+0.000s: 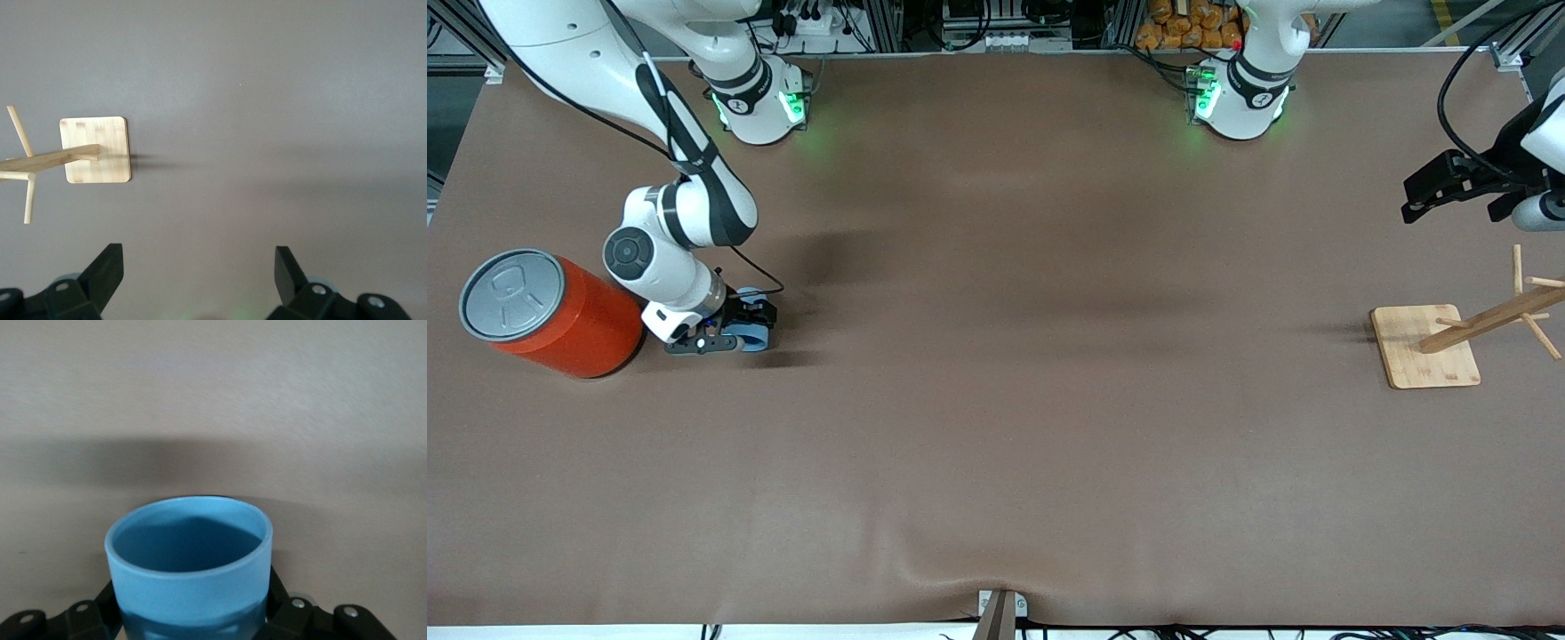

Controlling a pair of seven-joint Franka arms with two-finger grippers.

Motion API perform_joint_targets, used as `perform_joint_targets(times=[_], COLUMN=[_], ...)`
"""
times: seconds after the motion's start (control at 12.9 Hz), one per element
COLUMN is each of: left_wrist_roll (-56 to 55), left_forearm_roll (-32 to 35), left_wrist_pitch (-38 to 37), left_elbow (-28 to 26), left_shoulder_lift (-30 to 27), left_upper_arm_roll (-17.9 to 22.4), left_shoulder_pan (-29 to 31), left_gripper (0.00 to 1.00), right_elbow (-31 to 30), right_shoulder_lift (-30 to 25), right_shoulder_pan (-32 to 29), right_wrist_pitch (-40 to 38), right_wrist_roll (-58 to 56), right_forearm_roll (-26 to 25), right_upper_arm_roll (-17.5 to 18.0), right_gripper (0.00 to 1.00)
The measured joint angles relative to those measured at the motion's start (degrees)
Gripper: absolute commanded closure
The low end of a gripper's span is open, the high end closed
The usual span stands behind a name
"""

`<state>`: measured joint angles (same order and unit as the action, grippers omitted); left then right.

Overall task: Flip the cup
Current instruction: 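Lift the blue cup with the right gripper toward the table middle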

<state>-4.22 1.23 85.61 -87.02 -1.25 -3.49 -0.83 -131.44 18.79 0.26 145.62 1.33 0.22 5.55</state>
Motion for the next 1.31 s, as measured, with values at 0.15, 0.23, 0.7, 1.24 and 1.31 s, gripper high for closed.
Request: perform_joint_targets(times=[0.15, 0.23, 0.7, 1.24, 1.31], left_wrist_roll=[0.0, 0.0, 0.0, 0.0, 0.0], left_forearm_roll=[0.0, 0.0, -0.21, -0.26, -0.27], left_wrist_pitch=[0.0, 0.0, 0.01, 0.53, 0.64], left_elbow=[0.04, 0.07, 0.21, -0.09, -0.15], left_shoulder_lift=[0.0, 0.0, -0.02, 0.44, 0.92], left_upper_arm_roll=[0.0, 0.0, -0.01, 0.01, 0.0], left_shoulder_pan=[0.0, 0.0, 0.06, 0.36, 0.39], left_gripper=[0.0, 0.0, 0.0, 0.0, 0.0], right_elbow=[8.51, 13.66, 42.25, 56.65, 57.54], right_shoulder_lift=[-0.03, -0.02, 8.63, 23.03, 25.3], right_shoulder_pan=[1.6, 2.71, 19.07, 35.43, 37.32], right_wrist_pitch=[-12.43, -18.7, -31.76, -20.13, -17.78], right_wrist_roll=[-0.19, -0.64, -0.32, -19.41, -22.66], right_forearm_roll=[3.68, 5.77, 11.02, 5.48, 3.9], right_upper_arm_roll=[0.47, 0.64, 1.34, 1.13, 1.08], right_gripper=[0.86, 0.86, 0.87, 0.87, 0.87])
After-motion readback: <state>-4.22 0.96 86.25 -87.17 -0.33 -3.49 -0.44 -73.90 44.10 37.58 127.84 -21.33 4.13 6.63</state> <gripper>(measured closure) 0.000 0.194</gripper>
